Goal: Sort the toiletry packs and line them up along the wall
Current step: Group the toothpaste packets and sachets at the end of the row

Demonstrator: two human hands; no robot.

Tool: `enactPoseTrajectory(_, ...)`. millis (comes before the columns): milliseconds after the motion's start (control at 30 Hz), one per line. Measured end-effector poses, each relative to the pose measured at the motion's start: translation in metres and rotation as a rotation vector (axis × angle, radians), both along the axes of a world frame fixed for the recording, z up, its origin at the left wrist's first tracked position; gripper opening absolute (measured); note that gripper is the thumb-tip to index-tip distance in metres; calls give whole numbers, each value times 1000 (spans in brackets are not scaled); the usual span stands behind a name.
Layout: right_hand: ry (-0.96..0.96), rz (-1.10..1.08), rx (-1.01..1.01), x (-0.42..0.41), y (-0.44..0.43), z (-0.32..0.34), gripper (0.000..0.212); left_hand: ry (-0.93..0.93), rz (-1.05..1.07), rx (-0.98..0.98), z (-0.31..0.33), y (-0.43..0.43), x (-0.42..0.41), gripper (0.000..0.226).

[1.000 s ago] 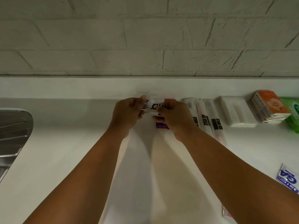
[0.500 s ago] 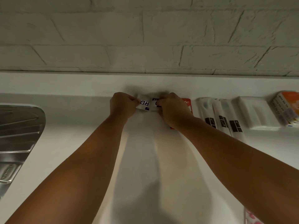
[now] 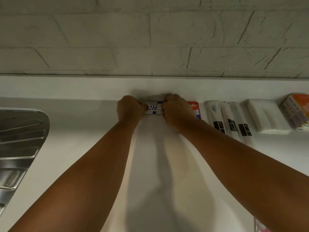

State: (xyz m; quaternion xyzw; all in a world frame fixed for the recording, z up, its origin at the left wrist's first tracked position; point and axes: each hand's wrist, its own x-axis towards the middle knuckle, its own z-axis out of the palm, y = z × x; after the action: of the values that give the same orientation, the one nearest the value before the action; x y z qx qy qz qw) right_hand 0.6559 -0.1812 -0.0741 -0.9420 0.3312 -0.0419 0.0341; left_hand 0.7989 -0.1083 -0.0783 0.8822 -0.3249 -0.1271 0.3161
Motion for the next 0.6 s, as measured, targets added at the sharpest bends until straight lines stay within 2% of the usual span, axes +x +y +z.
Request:
enactPoseTrajectory(167, -297, 7, -21, -26, 22, 15, 24, -91, -47, -46, 6, 13, -12, 22)
enactPoseTrajectory(300, -405, -11, 30, -62, 42, 28, 22, -176, -95, -187, 19, 26, -50, 18)
enactPoseTrajectory(467, -420, -105, 95, -131, 59, 46, 25, -156, -210, -200, 43, 48, -131, 15)
enactPoseTrajectory(600, -386, -162, 114, -204, 73, 55, 21, 10, -288, -294, 54, 70, -197, 9)
